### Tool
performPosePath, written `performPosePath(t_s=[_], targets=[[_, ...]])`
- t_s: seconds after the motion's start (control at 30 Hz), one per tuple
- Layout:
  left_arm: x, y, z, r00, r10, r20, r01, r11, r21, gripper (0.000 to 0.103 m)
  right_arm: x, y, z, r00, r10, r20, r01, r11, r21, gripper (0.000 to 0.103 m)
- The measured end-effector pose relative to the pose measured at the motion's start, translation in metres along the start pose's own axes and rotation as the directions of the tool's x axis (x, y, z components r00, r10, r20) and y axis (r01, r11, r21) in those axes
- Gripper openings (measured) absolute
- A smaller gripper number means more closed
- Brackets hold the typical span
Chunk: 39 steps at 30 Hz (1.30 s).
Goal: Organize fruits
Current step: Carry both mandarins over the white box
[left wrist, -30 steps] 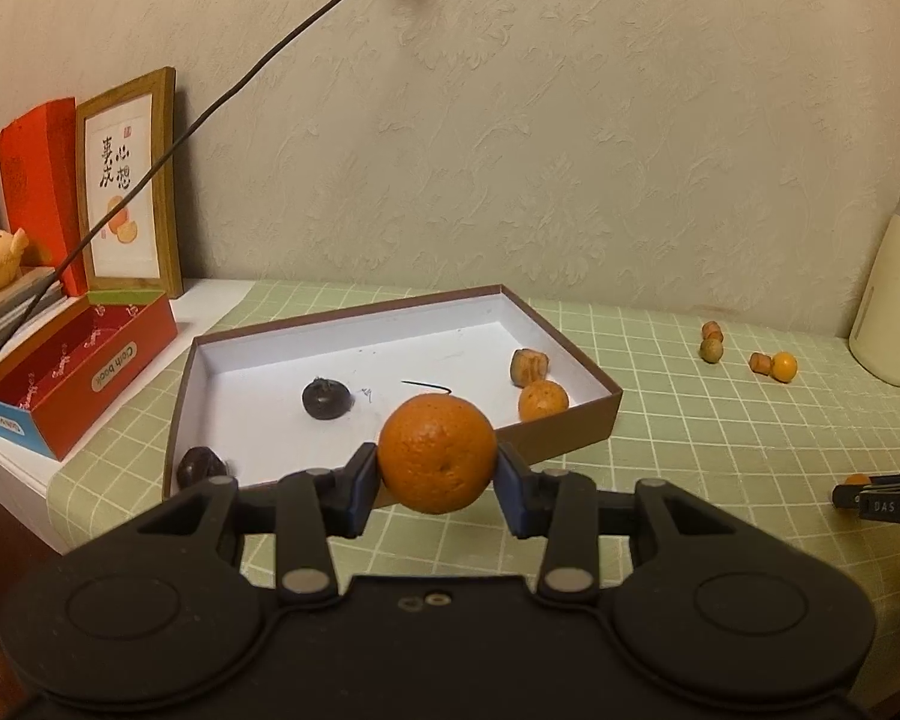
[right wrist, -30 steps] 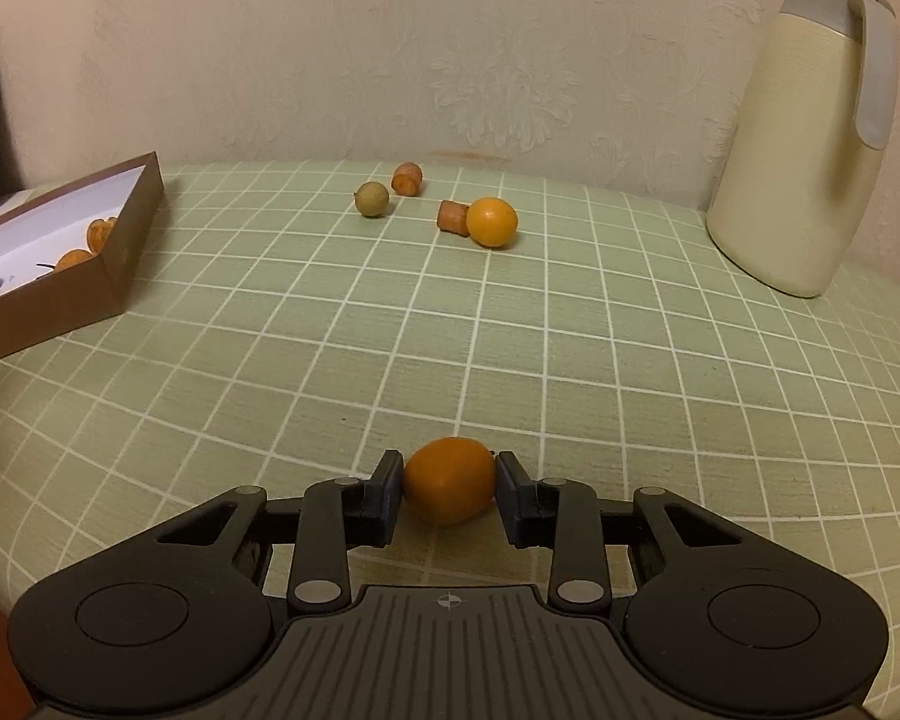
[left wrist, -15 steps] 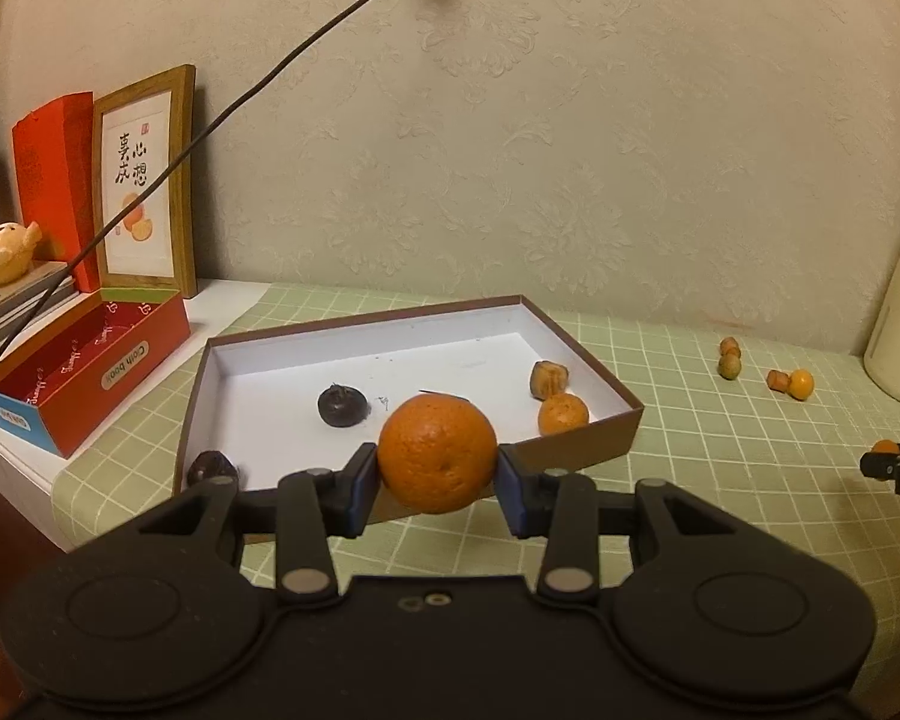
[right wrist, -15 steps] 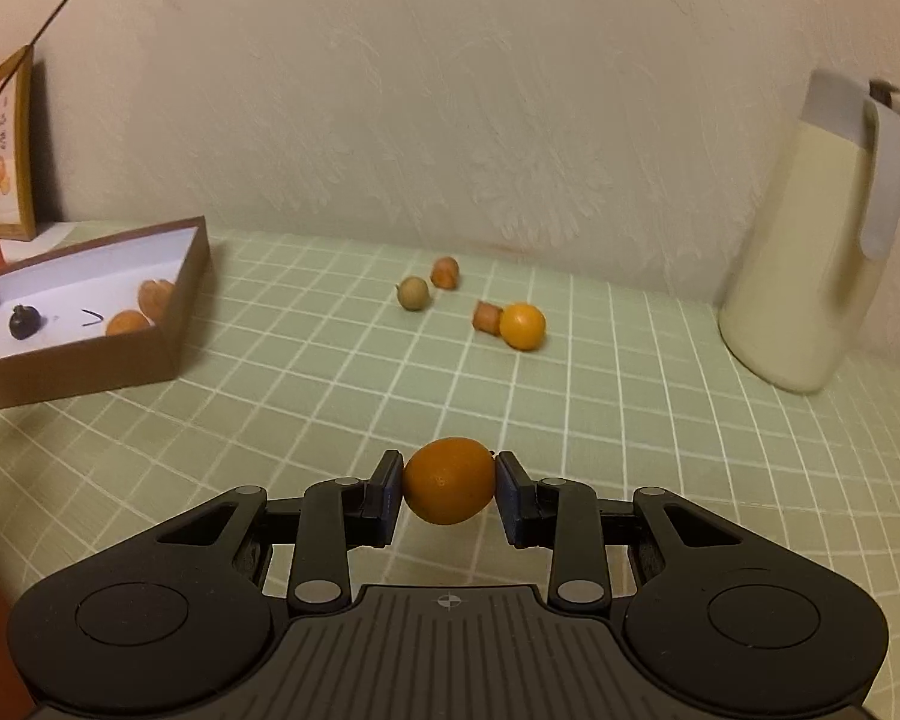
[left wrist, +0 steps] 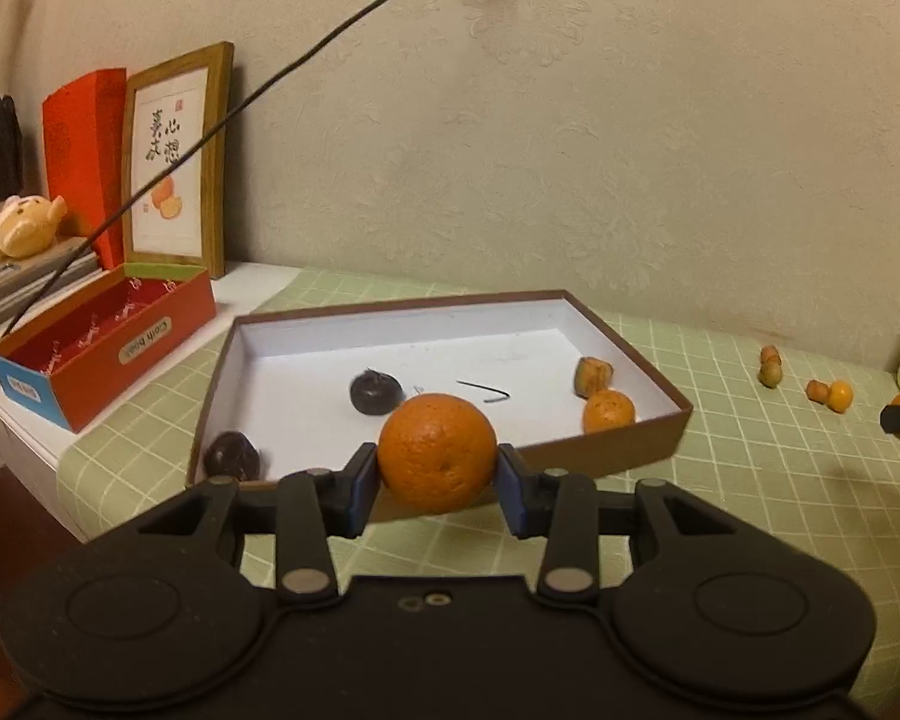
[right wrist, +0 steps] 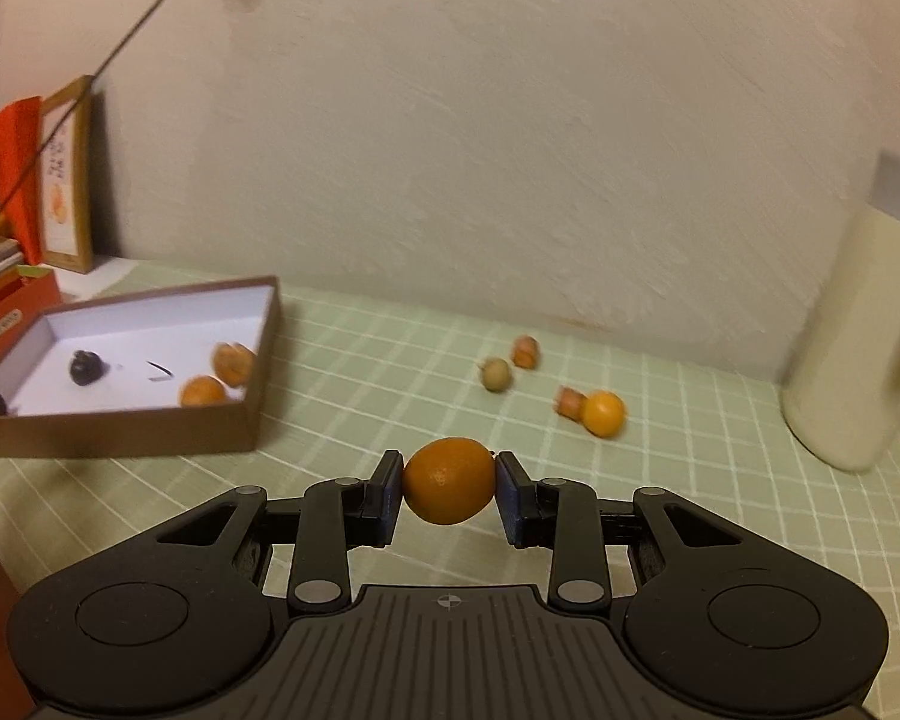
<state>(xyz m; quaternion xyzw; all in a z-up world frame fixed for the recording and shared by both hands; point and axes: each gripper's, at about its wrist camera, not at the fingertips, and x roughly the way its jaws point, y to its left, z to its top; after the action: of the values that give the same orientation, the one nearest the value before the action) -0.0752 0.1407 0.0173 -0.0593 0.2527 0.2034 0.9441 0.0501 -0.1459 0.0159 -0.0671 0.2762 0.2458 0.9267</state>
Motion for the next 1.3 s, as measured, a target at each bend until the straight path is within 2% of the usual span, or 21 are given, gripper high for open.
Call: performPosePath(t_s=[0.13, 0.67, 0.97, 1.3], targets=[[0.004, 0.01, 0.003, 1.0, 0.013, 0.001, -0.013, 1.0, -0.015, 0.031, 0.0, 0.016, 0.013, 0.999, 0.03, 0.039, -0.029, 0.999, -0.04, 0.033], [0.012, 0.039, 0.024, 0.996, 0.078, 0.035, -0.076, 0.995, -0.058, 0.031, 0.029, 0.078, 0.047, 0.981, 0.173, 0.09, -0.164, 0.981, -0.102, 0.033], [0.032, 0.059, 0.037, 0.991, 0.13, 0.04, -0.125, 0.987, -0.098, 0.031, 0.06, 0.118, 0.062, 0.968, 0.239, 0.082, -0.226, 0.964, -0.138, 0.033], [0.045, 0.077, 0.032, 0.986, 0.165, 0.017, -0.163, 0.981, -0.103, 0.031, 0.093, 0.125, 0.06, 0.963, 0.27, 0.027, -0.265, 0.957, -0.121, 0.033]])
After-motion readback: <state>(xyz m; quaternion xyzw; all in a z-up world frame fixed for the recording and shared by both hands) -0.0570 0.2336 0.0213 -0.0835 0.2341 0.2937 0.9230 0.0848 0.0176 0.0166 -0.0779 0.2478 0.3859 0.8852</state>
